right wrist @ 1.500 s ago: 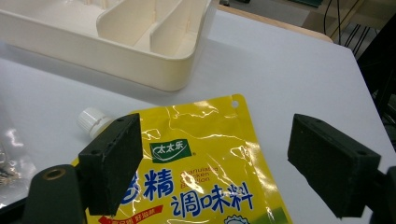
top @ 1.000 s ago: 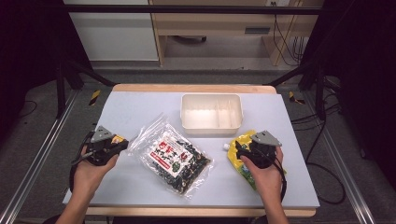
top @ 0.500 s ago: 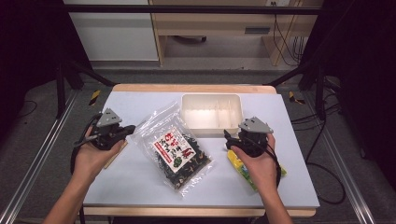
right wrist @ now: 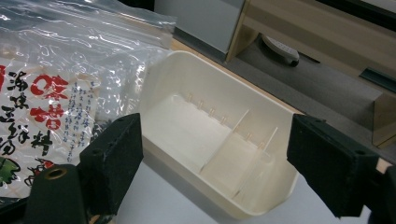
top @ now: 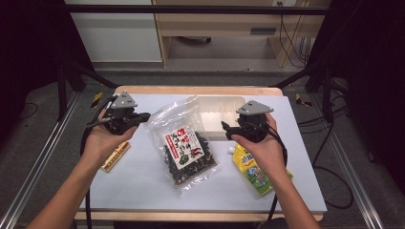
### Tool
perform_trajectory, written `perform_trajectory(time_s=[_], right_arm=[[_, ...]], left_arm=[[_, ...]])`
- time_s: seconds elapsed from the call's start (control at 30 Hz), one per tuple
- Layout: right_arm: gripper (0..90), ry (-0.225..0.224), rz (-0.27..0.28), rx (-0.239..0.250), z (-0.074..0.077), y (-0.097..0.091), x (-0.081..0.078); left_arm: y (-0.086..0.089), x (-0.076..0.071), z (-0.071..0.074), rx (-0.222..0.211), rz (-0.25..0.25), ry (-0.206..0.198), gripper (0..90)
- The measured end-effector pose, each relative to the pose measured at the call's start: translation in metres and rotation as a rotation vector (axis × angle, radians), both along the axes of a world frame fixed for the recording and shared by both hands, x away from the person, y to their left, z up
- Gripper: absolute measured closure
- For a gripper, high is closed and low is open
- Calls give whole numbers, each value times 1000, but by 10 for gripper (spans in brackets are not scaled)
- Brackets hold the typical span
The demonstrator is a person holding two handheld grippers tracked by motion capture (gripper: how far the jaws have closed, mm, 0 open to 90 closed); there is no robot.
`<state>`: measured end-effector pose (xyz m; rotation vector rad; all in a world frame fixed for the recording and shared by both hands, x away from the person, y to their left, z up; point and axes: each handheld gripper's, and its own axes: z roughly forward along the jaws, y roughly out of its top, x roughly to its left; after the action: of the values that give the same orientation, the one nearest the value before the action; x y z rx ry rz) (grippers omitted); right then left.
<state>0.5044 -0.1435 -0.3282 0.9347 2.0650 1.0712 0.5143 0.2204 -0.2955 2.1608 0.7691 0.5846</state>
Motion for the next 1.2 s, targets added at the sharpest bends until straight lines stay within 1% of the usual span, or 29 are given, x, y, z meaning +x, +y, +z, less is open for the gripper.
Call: perform_trajectory(time_s=[0.07, 0.13, 0.17, 0.2, 0.23, 0.27, 0.3, 0.37, 0.43, 0.47, 0.5, 0.6, 0.67, 0.7, 0.73, 0.8, 0.87, 0.93, 0.97, 1.2], right_arm=[[199, -2, 25, -17, 6, 4, 4], [205, 3, 50, -22, 11, 6, 8], [206, 12, 66, -20, 13, 6, 9], [213, 26, 89, -23, 15, 7, 14], [213, 26, 89, -23, 15, 7, 14], [220, 28, 100, -28, 16, 7, 16], [226, 34, 109, -35, 17, 7, 18], [241, 34, 117, -48, 19, 6, 22], [247, 33, 135, -51, 22, 5, 25], [247, 29, 144, -67, 27, 4, 29], [247, 29, 144, -67, 27, 4, 29], [247, 27, 160, -76, 34, 2, 33], [245, 32, 168, -77, 38, 1, 37], [239, 33, 167, -80, 39, 0, 39], [208, 42, 171, -90, 40, -1, 42], [198, 48, 177, -93, 41, -2, 43], [180, 54, 182, -94, 41, -3, 45], [153, 57, 204, -107, 42, -4, 45], [153, 55, 207, -114, 43, -5, 45], [155, 46, 222, -120, 49, -11, 45]], left_arm=[[-7, 3, 5, 4, -13, -2, 900], [-15, 5, 10, 7, -26, -10, 900], [-19, 5, 12, 6, -30, -14, 900], [-26, 8, 17, 14, -42, -25, 900], [-26, 8, 17, 14, -42, -25, 900], [-30, 9, 19, 16, -51, -27, 900], [-32, 11, 21, 26, -58, -28, 900], [-37, 13, 24, 25, -68, -28, 900], [-41, 16, 27, 27, -82, -33, 900], [-43, 17, 29, 29, -89, -38, 900], [-45, 19, 31, 28, -95, -40, 900], [-52, 22, 35, 28, -111, -40, 900], [-57, 23, 38, 20, -119, -41, 900], [-59, 23, 38, 19, -122, -43, 900], [-61, 23, 39, 21, -126, -45, 900], [-64, 22, 41, 18, -131, -51, 900], [-67, 21, 43, 25, -138, -53, 900], [-69, 19, 45, 22, -144, -55, 900], [-70, 19, 45, 22, -146, -55, 900], [-72, 16, 47, 20, -153, -61, 900]])
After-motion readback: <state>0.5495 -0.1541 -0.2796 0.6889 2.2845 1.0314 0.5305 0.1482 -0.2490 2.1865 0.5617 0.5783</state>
